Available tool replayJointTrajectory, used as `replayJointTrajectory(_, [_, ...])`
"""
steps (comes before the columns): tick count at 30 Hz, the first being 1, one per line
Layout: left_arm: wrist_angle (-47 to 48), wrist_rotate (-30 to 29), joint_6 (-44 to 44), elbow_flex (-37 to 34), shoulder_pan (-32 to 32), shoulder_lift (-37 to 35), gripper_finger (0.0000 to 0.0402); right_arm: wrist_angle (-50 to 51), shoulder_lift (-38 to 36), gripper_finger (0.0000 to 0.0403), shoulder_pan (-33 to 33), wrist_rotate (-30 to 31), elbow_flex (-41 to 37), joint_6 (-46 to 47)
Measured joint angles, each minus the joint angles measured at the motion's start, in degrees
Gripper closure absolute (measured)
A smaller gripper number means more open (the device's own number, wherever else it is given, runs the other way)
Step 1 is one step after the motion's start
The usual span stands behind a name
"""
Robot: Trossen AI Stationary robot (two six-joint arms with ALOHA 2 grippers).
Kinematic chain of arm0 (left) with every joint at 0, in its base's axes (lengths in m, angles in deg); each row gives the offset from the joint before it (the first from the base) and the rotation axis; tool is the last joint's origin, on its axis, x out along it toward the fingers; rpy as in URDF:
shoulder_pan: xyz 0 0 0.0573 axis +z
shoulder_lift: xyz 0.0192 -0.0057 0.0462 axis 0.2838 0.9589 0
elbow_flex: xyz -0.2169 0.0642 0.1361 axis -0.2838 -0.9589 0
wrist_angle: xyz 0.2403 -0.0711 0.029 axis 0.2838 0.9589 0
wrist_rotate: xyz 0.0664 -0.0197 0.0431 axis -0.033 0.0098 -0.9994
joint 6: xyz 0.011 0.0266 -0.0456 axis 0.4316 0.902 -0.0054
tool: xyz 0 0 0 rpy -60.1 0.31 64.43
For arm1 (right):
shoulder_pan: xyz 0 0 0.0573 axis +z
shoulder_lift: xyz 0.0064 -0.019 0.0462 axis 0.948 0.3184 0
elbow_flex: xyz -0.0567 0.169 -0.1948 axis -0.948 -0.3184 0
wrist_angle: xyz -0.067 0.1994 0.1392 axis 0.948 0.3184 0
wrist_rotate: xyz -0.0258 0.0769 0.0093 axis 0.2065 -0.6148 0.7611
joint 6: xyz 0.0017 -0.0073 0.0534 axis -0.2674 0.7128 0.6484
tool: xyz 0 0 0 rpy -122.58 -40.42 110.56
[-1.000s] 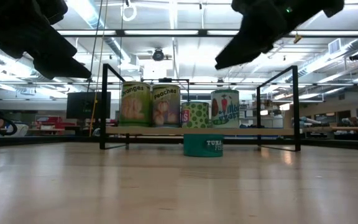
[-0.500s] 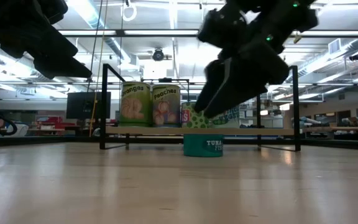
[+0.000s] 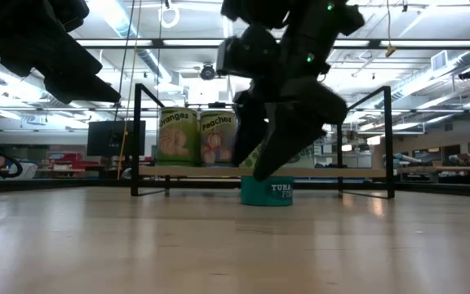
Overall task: Pick and place cans onto a shelf
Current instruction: Put the canned tuna on the shelf
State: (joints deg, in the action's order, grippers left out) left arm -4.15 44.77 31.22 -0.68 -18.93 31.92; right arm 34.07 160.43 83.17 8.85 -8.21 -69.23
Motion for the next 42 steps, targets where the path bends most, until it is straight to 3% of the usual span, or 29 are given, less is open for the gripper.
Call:
replayJointTrajectory(7, [0.11, 0.00, 0.00, 0.00, 0.00, 0.00, 0.0083, 3.64, 1.62, 0.0004, -2.69, -2.61, 0.22, 0.39])
replayJointTrajectory(11, [0.13, 0.00, 0.00, 0.00, 0.00, 0.00, 0.0083, 4.89, 2.53, 0.0010, -3.11, -1.11, 0.16, 1.91])
replayJointTrajectory(21, [0.19, 0.00, 0.21, 0.00, 0.00, 0.00, 0.0083, 5.01, 2.34, 0.0085, -3.16, -0.85, 0.10, 3.56])
replayJointTrajectory(25, [0.18, 0.02, -0.31, 0.00, 0.00, 0.00, 0.0083, 10.52, 1.26, 0.0099, -2.53, -1.07, 0.90, 6.42])
replayJointTrajectory(32, [0.20, 0.00, -1.09, 0.00, 0.00, 0.00, 0.0083, 23.16, -4.28, 0.0095, 0.55, 0.04, 1.09, 12.17])
replayJointTrajectory(42, [0.24, 0.02, -1.07, 0.00, -0.01, 0.00, 0.0083, 23.81, -16.31, 0.0095, -0.31, 7.03, -6.66, 16.96])
